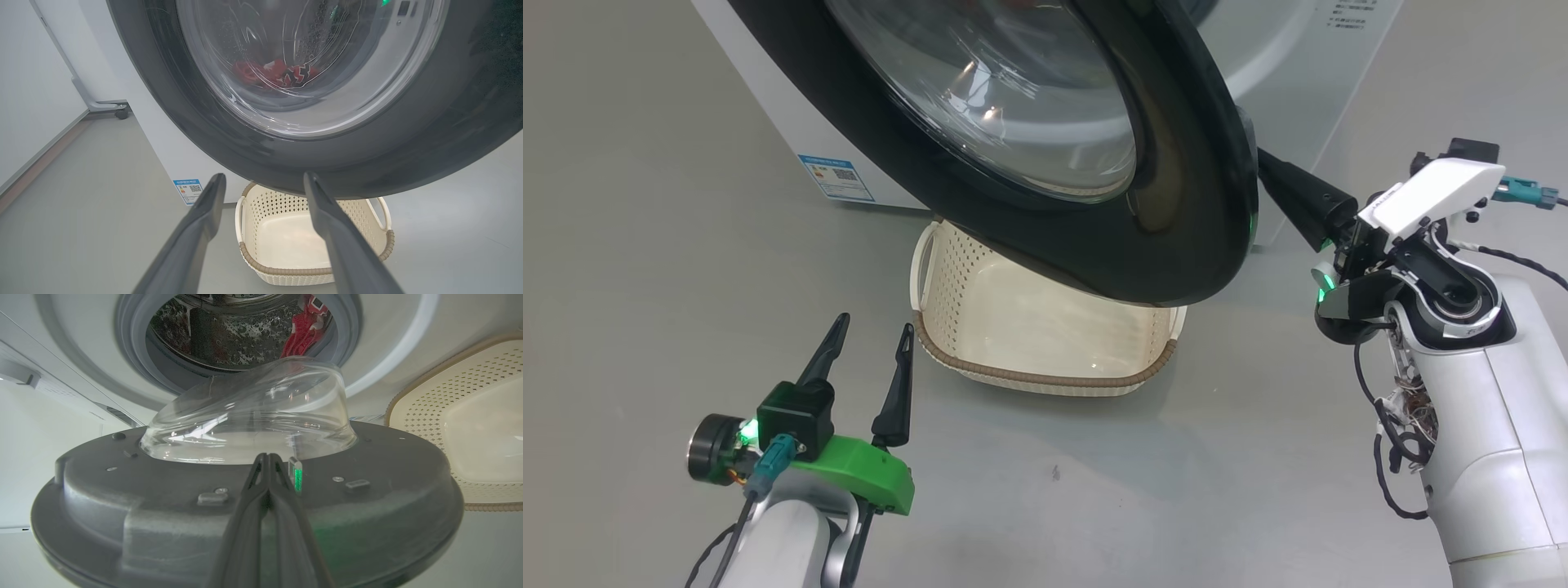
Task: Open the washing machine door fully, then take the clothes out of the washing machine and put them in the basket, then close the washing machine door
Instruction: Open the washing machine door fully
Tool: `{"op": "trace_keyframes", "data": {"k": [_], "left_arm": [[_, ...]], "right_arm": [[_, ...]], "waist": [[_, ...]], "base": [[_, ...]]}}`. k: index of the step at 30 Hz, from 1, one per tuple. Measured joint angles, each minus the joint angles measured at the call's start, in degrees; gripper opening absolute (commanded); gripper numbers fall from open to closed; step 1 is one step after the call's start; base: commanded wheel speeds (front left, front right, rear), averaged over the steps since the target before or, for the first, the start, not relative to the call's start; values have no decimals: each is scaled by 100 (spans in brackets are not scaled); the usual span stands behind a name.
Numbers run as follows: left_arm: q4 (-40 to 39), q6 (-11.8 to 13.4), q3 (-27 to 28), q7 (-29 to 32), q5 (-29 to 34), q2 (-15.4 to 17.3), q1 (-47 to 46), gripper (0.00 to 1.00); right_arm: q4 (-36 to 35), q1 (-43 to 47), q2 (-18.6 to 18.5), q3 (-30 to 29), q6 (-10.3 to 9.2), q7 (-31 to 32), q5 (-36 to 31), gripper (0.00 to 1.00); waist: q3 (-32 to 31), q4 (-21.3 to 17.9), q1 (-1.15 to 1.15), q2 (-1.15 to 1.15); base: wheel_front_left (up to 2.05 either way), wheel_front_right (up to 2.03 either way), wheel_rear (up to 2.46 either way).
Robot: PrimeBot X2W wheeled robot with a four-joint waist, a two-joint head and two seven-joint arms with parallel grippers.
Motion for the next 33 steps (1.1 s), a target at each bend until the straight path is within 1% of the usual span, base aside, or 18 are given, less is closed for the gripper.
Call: {"op": "trace_keyframes", "data": {"k": [3, 13, 15, 21, 25, 28, 33], "left_arm": [[-5, 71, 7, 0, -21, 0, -8, 100], [-4, 123, -3, 0, -42, 0, -13, 100], [-4, 138, -4, 0, -43, 0, -14, 100], [-2, 145, -22, 0, -62, 0, -14, 100], [3, 149, -26, 0, -62, 0, -14, 100], [29, 149, -44, 0, -77, 0, -14, 100], [75, 149, -123, 0, -92, 0, -14, 100]], "right_arm": [[44, -41, 9, 64, 2, 127, 45, 0], [115, -81, -3, 109, 11, 424, 148, 0], [137, -81, -7, 127, 53, 483, 149, 0], [147, -75, -7, 232, 62, 659, 209, 0], [140, -55, 0, 346, 112, 780, 259, 0], [135, 18, 16, 434, 162, 859, 286, 0], [99, 190, 60, 564, 179, 998, 356, 0]], "waist": [[37, 42, 0, 0], [48, 60, 0, 0], [40, 53, 0, 0], [3, 34, 0, 0], [-28, 23, 0, 0], [-70, 17, 0, 0], [-158, 26, 0, 0]], "base": [[0, 0, 0], [0, 0, 0], [0, 0, 0], [0, 0, 0], [0, 0, 0], [0, 0, 0], [0, 0, 0]]}}
